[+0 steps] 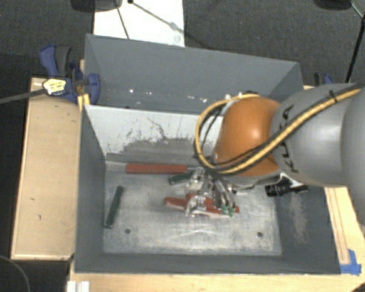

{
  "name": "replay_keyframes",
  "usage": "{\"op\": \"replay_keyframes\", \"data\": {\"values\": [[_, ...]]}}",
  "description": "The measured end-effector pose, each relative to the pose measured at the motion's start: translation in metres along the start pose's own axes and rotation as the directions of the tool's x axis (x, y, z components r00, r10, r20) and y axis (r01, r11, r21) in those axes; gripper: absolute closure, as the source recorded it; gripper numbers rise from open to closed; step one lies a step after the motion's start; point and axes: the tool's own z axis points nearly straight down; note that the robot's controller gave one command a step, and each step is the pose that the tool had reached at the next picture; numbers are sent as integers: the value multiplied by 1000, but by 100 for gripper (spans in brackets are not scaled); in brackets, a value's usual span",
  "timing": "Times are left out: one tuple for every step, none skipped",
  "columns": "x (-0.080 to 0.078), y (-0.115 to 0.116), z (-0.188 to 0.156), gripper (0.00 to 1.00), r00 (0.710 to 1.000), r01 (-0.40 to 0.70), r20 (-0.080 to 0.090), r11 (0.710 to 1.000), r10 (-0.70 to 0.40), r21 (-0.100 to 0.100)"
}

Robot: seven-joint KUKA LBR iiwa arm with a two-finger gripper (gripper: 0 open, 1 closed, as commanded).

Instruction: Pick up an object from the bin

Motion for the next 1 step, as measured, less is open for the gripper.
{"op": "replay_keyframes", "data": {"values": [[-1, 0, -8, 100, 1000, 0, 2, 1000, 0, -1]]}}
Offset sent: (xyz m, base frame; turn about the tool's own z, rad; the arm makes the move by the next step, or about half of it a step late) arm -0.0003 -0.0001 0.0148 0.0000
